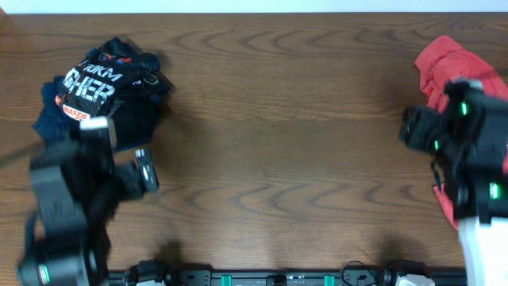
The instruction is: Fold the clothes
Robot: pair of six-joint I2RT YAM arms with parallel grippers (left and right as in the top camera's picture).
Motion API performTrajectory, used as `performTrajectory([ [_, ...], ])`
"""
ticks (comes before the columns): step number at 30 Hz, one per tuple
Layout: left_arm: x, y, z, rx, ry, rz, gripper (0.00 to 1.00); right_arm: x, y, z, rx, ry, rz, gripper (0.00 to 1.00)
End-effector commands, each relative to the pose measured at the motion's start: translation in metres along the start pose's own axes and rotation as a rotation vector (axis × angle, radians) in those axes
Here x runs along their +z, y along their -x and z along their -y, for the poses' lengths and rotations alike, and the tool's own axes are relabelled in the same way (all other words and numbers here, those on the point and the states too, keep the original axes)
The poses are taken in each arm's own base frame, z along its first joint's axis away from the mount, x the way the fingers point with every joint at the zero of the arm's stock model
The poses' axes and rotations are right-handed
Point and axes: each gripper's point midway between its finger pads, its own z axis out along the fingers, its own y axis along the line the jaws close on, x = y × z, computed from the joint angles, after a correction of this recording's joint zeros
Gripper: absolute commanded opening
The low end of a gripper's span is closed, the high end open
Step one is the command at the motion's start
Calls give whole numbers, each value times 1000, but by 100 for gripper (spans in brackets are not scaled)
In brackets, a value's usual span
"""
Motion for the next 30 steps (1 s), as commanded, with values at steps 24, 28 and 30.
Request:
performTrajectory([
  [24, -19, -47, 5, 5, -26, 89, 98, -36, -120, 39, 40, -97, -174, 99],
  [28, -19, -47, 5, 5, -26, 89, 98, -39, -133, 44, 39, -122, -226, 99],
  [30, -19, -47, 5, 5, -26, 89, 98, -40, -133, 40, 40, -97, -216, 99],
])
